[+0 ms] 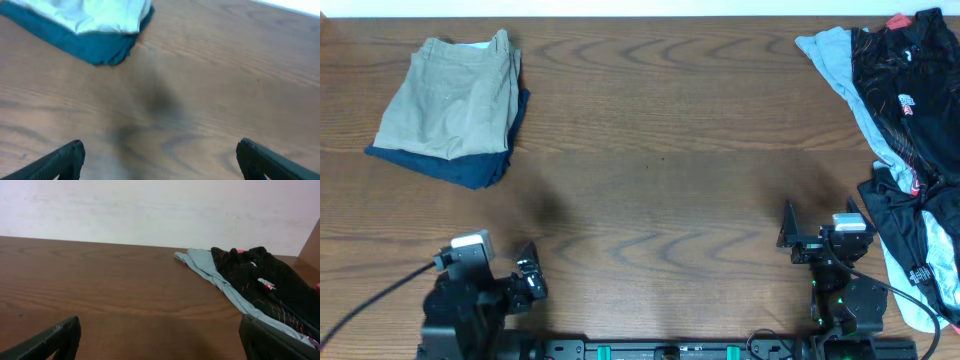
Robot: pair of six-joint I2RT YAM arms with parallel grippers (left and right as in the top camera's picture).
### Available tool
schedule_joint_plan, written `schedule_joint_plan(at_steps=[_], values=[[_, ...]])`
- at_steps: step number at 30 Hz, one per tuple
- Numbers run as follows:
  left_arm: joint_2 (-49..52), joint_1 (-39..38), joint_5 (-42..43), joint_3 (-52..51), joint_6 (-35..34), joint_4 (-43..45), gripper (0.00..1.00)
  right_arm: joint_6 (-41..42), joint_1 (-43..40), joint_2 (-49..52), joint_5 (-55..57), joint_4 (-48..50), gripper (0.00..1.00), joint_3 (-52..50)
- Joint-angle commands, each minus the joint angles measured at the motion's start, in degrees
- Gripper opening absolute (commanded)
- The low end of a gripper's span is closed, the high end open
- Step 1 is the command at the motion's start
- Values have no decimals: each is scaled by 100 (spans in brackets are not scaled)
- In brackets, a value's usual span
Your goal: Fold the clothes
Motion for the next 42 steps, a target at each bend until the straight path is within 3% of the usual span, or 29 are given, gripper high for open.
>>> schedule_joint_plan(at_steps=[1, 7, 13, 17, 20, 23, 42], values=[[-514, -28, -153, -654, 140, 461, 98, -70, 98, -35, 48, -22, 99, -7], [-1141, -28, -157, -1810, 142, 1952, 98, -70, 98, -35, 48, -22, 99, -7], [-1132, -28, -157, -2983, 160, 4371, 98, -70, 98, -35, 48, -22, 99, -7], [-1132, -28, -160, -3674, 551, 5842, 98, -70, 98, -35, 48, -22, 99, -7], [-1132, -26, -166, -3661, 940, 5672, 98, -70, 98, -35, 48, -22, 99, -7], [-1132, -28, -221, -3661, 789, 5034, 98, -70, 98, -35, 48, -22, 99, -7], [-1119, -28, -111, -3659, 739, 5023, 98, -70, 98, -35, 48, -22, 99, -7]])
